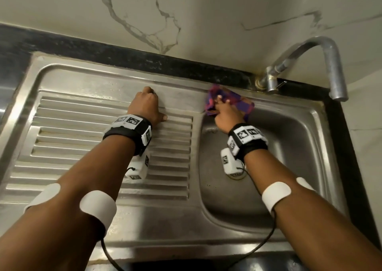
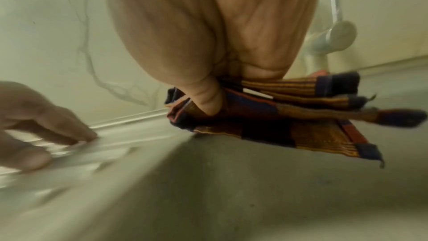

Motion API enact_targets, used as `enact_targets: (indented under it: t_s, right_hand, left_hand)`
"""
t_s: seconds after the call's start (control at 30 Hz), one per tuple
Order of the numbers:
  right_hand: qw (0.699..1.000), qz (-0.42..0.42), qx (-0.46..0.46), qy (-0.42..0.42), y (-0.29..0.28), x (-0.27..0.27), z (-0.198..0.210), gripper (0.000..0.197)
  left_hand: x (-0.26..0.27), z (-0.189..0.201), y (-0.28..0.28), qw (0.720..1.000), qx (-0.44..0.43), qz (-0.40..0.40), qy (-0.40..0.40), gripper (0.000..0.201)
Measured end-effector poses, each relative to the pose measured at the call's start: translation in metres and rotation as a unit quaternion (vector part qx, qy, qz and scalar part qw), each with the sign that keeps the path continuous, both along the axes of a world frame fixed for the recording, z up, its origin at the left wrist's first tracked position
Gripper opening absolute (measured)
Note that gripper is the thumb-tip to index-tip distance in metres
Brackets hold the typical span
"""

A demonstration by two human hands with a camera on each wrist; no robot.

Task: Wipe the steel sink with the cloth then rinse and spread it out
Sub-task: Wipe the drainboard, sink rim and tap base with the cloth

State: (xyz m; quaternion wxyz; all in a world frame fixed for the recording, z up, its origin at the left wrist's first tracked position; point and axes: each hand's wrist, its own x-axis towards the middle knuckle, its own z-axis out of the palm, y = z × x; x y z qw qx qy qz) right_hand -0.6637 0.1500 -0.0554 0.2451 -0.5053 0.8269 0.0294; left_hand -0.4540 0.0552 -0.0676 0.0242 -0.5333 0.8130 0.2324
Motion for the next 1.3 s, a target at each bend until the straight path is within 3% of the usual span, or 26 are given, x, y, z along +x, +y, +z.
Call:
enact_targets:
  t_s: [0.13,0.2,0.37,0.47,0.6,0.8,0.93,1.0,1.13,1.3]
  right_hand:
    - [0.988,0.143,-0.004,-0.053,-0.028,0.078,-0.001,0.058]
    - [0.986,0.153,0.021,-0.069,-0.035,0.099,0.003,0.066]
    - [0.976,0.217,-0.012,-0.037,-0.014,0.039,0.004,0.058]
    - [0.990,0.124,-0.041,-0.049,0.012,-0.033,-0.002,0.063]
    - [0.999,0.050,-0.014,0.006,0.048,-0.116,-0.007,0.068]
    - [0.997,0.058,-0.053,0.018,0.054,-0.096,-0.015,0.066]
    - [0.982,0.182,-0.051,-0.005,0.035,-0.050,-0.020,0.061]
    - [0.981,0.186,-0.050,-0.015,0.031,-0.048,-0.022,0.059]
    - [0.988,0.144,-0.059,-0.004,0.052,-0.111,-0.021,0.061]
    - [0.999,0.009,-0.003,0.048,0.106,-0.219,-0.011,0.058]
  left_hand:
    - [0.000,0.003,-0.001,1.000,-0.006,-0.005,-0.004,0.053]
    - [-0.002,0.006,0.001,1.000,-0.016,-0.009,-0.013,0.040]
    - [-0.022,0.021,0.009,0.996,0.009,-0.013,-0.087,0.044]
    - [-0.044,0.023,0.021,0.992,-0.018,-0.057,-0.111,0.037]
    - [-0.080,0.017,0.038,0.989,-0.026,-0.117,-0.085,0.044]
    - [-0.121,0.011,0.046,0.991,-0.022,-0.115,-0.066,0.041]
    - [-0.133,0.009,0.041,0.993,-0.010,-0.086,-0.076,0.032]
    - [-0.135,0.008,0.042,0.993,-0.010,-0.075,-0.088,0.032]
    - [-0.142,0.005,0.045,0.991,-0.016,-0.073,-0.114,0.034]
    - [-0.142,0.004,0.047,0.990,-0.024,-0.072,-0.121,0.033]
